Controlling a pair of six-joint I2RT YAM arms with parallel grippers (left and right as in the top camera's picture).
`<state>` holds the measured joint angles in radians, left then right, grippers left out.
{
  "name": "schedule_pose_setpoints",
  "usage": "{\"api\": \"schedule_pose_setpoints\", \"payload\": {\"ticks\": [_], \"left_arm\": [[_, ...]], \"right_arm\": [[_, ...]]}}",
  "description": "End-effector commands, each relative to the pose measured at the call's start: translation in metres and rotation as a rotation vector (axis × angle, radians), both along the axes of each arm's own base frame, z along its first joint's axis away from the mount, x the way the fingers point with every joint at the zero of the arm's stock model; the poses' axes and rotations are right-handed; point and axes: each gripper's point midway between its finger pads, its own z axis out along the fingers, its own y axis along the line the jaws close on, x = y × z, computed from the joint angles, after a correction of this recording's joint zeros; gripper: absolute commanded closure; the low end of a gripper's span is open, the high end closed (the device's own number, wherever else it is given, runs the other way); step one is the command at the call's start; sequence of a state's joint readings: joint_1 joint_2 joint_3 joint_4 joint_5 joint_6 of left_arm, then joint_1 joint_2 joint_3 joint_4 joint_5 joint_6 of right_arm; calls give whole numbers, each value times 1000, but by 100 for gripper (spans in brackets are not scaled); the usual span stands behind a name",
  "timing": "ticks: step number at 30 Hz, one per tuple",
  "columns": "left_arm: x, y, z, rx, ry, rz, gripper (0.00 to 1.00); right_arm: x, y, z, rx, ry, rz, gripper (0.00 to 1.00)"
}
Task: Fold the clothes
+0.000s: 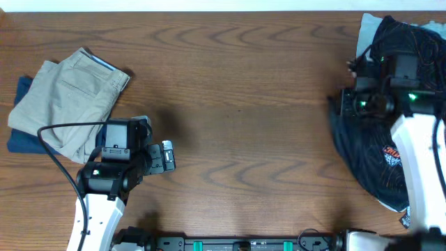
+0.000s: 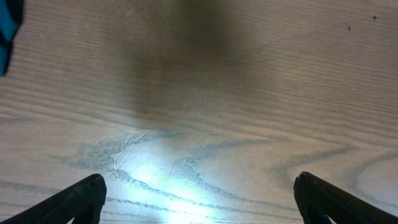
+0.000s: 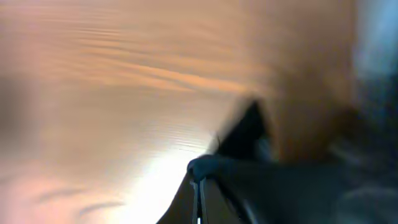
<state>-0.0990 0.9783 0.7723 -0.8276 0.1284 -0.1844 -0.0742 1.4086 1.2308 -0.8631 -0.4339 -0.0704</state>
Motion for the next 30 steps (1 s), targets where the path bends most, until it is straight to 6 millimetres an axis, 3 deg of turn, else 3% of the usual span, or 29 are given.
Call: {"api": "schedule_pose_setpoints", "payload": {"ticks": [1,4,10,12,14,15,16,17,18,19,20,21,22,24,30], "left_arm": [[3,0,6,-8,-14,12,2],[4,0,6,-8,-15,12,2],[4,0,6,-8,-18,12,2],[4,0,7,-9,-18,12,2],[4,0,7,-9,-18,12,2],[4,0,7,-9,-18,12,2],[4,0,7,-9,-18,12,2],[4,0,6,-10,-17,16,2],[4,0,6,-13,-16,21,2],[4,0,6,-18,-15,29,2],[4,-2,6,-35,-11,42,2],[3,-5,7,-60,-6,53,2],[3,-9,7,-96,1,62,2],[1,-21,9,-180,21,83,2],[-7,-42,8,-344,91,139,2]], "right_arm": [[-43,97,78,366,-205,463,99],[-67,129,92,404,-224,587,98],[-104,194,86,408,-200,816,99],[-98,208,75,342,-205,809,99],[-79,214,63,256,-202,711,99],[-63,214,55,192,-202,612,95],[-51,211,49,145,-205,539,83],[-39,205,43,88,-210,461,60],[-30,199,38,40,-214,398,45],[-21,191,33,-7,-216,335,43],[-16,183,29,-44,-214,290,32],[-12,176,26,-74,-212,264,9],[-11,169,23,-102,-206,241,1],[-8,148,16,-173,-179,178,1],[-16,54,-7,-378,-9,-155,1]]}}
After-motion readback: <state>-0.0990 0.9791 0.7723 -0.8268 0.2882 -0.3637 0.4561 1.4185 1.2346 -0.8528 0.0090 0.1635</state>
